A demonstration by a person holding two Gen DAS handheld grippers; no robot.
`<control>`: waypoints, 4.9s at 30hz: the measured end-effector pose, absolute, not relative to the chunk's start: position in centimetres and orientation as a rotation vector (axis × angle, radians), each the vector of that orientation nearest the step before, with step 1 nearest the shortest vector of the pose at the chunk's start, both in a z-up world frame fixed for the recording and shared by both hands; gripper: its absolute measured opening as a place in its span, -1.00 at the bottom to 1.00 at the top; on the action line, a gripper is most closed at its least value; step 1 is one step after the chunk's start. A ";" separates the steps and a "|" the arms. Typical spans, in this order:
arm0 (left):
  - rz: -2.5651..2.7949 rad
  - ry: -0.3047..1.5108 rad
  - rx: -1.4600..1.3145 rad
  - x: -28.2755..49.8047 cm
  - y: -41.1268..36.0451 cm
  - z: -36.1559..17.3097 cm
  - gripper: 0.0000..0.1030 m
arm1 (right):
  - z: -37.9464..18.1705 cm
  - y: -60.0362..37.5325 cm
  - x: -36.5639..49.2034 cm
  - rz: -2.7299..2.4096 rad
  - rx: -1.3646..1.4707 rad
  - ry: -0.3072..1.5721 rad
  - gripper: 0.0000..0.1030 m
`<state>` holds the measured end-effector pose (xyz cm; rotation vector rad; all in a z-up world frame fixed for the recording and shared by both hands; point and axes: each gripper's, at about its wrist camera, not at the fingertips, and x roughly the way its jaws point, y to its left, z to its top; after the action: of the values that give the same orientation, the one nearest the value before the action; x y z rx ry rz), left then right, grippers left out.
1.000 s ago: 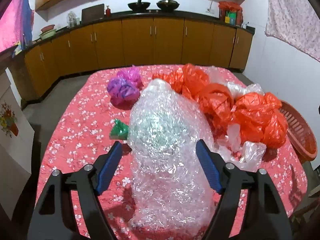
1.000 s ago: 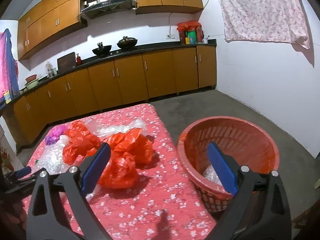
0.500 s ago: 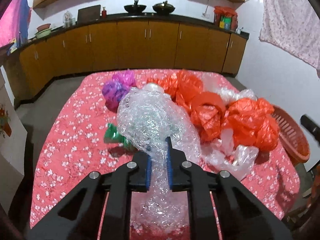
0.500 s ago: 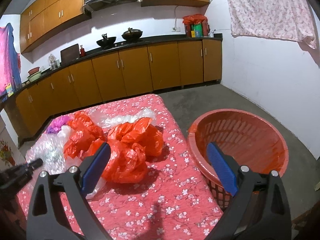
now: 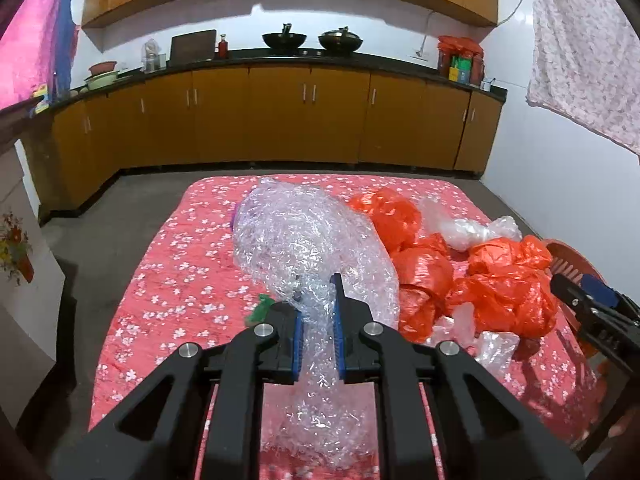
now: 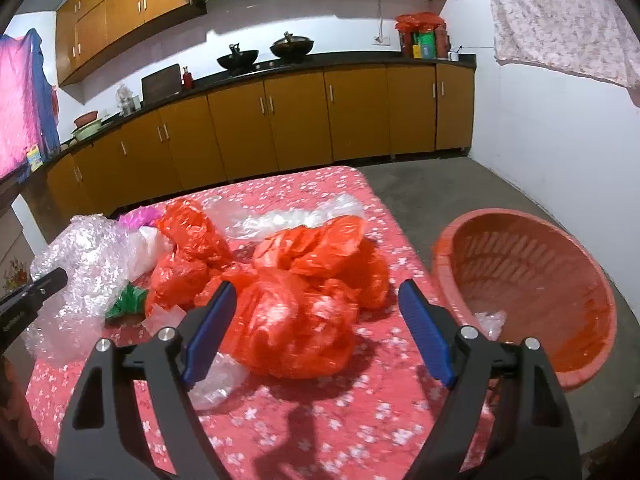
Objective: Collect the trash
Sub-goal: 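Grasp more bubble wrap with the left tool while the right tool grasps a red bag, then carry the bubble wrap and red bag to the orange basket and release both, then move both open tools back over the table of bags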
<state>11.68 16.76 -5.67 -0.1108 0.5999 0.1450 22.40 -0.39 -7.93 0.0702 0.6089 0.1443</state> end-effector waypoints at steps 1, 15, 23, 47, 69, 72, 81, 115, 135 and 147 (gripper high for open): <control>0.151 0.601 -0.113 11.7 17.0 -5.7 -0.76 | -8.1 0.1 22.6 0.147 0.057 0.613 0.59; 0.164 0.596 -0.121 12.0 17.7 -5.7 -0.76 | -10.3 2.3 24.3 0.192 -0.023 0.688 0.04; 0.155 0.589 -0.127 11.6 17.4 -5.4 -0.76 | -9.2 1.9 23.4 0.231 -0.001 0.675 -0.49; 0.068 0.530 -0.106 10.9 13.8 -2.8 -0.76 | -2.7 -3.7 19.8 0.170 0.110 0.527 -0.53; -0.134 0.522 -0.064 13.6 4.8 -1.6 -0.76 | -2.6 -13.6 20.2 -0.034 0.202 0.498 -0.53; -0.171 0.523 -0.063 14.1 3.3 -1.5 -0.76 | -2.8 -15.1 20.0 -0.069 0.213 0.496 -0.53; -0.285 0.520 -0.039 15.9 -1.6 -1.1 -0.76 | -3.3 -20.3 20.4 -0.189 0.251 0.488 -0.53; -0.519 0.611 0.015 22.9 -14.0 -4.3 -0.76 | -7.4 -27.9 23.3 -0.330 0.415 0.506 -0.53; -0.399 0.610 -0.021 22.9 -10.4 -4.2 0.20 | -7.0 -26.9 21.7 -0.364 0.351 0.455 0.56; -0.255 0.519 -0.005 18.6 -3.5 -2.2 0.58 | -5.1 -21.1 21.3 -0.282 0.246 0.437 0.84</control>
<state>18.58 -3.51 -2.18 -0.0047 0.5188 -0.2545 21.25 -21.07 -5.14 0.2456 0.4369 -0.2820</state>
